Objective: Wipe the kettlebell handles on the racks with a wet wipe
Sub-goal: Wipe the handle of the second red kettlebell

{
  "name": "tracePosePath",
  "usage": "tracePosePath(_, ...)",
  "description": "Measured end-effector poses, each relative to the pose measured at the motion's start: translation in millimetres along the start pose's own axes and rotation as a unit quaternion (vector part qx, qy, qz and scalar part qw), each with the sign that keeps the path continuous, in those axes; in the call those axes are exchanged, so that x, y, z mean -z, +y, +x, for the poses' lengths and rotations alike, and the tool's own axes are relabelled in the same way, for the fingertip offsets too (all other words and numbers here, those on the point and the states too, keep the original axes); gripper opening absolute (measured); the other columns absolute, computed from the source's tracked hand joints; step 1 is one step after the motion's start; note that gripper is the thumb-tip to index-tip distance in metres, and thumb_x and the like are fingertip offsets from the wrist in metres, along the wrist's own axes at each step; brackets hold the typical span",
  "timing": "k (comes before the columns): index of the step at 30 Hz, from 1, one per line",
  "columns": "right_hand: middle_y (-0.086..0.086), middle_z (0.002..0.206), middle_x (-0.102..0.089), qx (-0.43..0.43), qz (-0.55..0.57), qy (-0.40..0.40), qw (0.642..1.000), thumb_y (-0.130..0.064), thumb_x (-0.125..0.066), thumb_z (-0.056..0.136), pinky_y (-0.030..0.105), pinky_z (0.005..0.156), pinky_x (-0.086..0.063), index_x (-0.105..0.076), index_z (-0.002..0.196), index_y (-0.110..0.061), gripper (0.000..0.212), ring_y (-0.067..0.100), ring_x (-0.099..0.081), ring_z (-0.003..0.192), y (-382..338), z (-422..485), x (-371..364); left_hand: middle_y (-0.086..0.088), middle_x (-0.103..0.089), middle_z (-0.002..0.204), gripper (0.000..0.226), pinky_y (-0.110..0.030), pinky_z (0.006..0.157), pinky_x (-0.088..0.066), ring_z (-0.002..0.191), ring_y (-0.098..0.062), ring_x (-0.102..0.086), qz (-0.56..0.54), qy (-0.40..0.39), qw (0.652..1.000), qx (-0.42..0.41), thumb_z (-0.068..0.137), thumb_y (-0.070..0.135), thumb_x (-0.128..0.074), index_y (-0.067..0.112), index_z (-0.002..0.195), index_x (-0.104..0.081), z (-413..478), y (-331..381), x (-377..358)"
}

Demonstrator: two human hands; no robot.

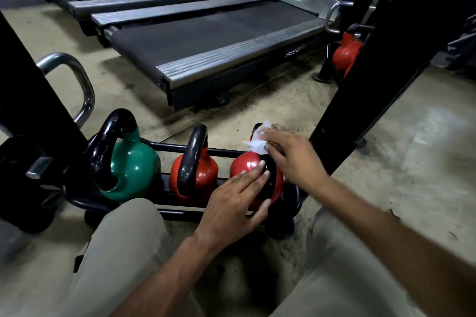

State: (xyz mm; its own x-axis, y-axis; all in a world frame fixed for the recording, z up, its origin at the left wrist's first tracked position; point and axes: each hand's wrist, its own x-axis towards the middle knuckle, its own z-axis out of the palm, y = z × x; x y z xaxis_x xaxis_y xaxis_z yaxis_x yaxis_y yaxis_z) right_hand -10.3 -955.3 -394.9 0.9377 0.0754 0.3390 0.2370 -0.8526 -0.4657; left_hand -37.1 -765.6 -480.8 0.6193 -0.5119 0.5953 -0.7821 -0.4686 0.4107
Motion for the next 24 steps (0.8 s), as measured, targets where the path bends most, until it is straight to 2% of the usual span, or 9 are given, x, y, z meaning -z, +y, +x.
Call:
tracePosePath(2,-0.007,0.116,-0.075,-0.128,0.125,0.091,0.98,-0.013,-0.061,0.097,0.01,0.096,-0.046,-0.076,0.118,-0.017,0.026,0.003,-0.068,0.107,-6.2,-23.3,-20.8,0.004,-0.042,0.161,0.055,-0.034,0.111,-0.046,0.135,-0.012,-0.055,0.008,-0.004,1.0,-0.002,0.097,0.038,-0.064,0.015,0.146,-0.056,0.5,-1.9,1.1)
tracePosePath(4,0.0,0.087,-0.073,-0.263,0.293,0.113,0.912,-0.016,-0.055,0.099,0.026,0.073,-0.052,-0.075,0.093,-0.014,0.022,0.012,-0.067,0.076,-5.5,-21.8,-34.6,0.005,-0.04,0.162,0.055,-0.034,0.111,-0.046,0.135,-0.013,-0.055,0.013,-0.007,1.0,-0.003,0.098,0.039,-0.063,0.016,0.147,-0.055,0.7,-2.4,1.1)
tracePosePath(7,0.01,0.06,-0.054,-0.474,0.555,0.062,0.68,-0.01,-0.04,0.1,0.023,0.045,-0.043,-0.061,0.063,-0.009,0.043,0.019,-0.052,0.044,-17.7,2.0,-28.5,0.005,-0.04,0.162,0.056,-0.035,0.11,-0.047,0.134,-0.013,-0.056,0.006,-0.01,1.0,-0.002,0.097,0.037,-0.065,0.016,0.148,-0.054,-0.6,-0.4,1.8)
tracePosePath(9,0.01,0.052,-0.061,-0.501,0.617,0.048,0.605,-0.01,-0.036,0.1,0.019,0.041,-0.045,-0.063,0.065,-0.005,0.044,0.02,-0.058,0.04,-27.0,5.9,-24.4,0.006,-0.039,0.162,0.057,-0.034,0.11,-0.047,0.134,-0.012,-0.055,-0.001,-0.014,1.0,0.0,0.097,0.037,-0.065,0.016,0.149,-0.053,-0.7,1.0,2.8)
tracePosePath(11,0.007,0.053,-0.062,-0.466,0.597,0.113,0.643,-0.008,-0.042,0.101,0.025,0.053,-0.05,-0.06,0.072,-0.008,0.034,0.021,-0.061,0.049,-30.3,0.0,-29.5,0.006,-0.039,0.163,0.058,-0.032,0.111,-0.046,0.134,-0.012,-0.055,0.002,-0.019,1.0,0.001,0.097,0.038,-0.065,0.016,0.15,-0.052,-0.6,1.8,3.3)
tracePosePath(14,0.0,0.067,-0.063,-0.285,0.334,0.176,0.881,-0.013,-0.054,0.1,0.038,0.067,-0.046,-0.064,0.076,-0.015,0.026,0.016,-0.056,0.064,-19.1,-24.1,-40.5,0.003,-0.04,0.162,0.056,-0.031,0.113,-0.044,0.136,-0.011,-0.054,0.014,-0.018,1.0,-0.002,0.098,0.037,-0.063,0.014,0.148,-0.054,-0.6,2.0,5.4)
tracePosePath(16,-0.005,0.092,-0.075,-0.168,0.177,0.162,0.956,-0.014,-0.057,0.099,0.027,0.08,-0.052,-0.075,0.101,-0.018,0.019,0.009,-0.067,0.083,-7.2,-23.9,-36.8,0.001,-0.045,0.159,0.049,-0.032,0.112,-0.045,0.135,-0.012,-0.055,0.012,-0.006,1.0,-0.013,0.098,0.033,-0.063,0.013,0.143,-0.059,-1.2,3.0,5.3)
tracePosePath(20,0.004,0.119,-0.072,0.088,-0.004,0.028,0.996,-0.016,-0.053,0.095,0.027,0.104,-0.047,-0.073,0.11,-0.01,0.025,0.018,-0.062,0.122,16.5,14.4,-16.4,-0.001,-0.052,0.153,0.04,-0.032,0.109,-0.048,0.134,-0.011,-0.056,0.002,0.014,0.999,-0.031,0.097,0.027,-0.066,0.01,0.134,-0.067,-6.9,6.9,5.3)
tracePosePath(24,0.0,0.089,-0.068,0.242,-0.272,-0.257,0.895,-0.033,-0.044,0.093,0.046,0.11,-0.037,-0.066,0.084,-0.018,0.028,0.021,-0.062,0.101,0.3,58.0,2.7,-0.004,-0.053,0.153,0.04,-0.033,0.111,-0.047,0.137,-0.012,-0.054,0.01,0.002,0.999,-0.041,0.099,0.026,-0.064,0.009,0.134,-0.066,-8.7,9.9,6.8)
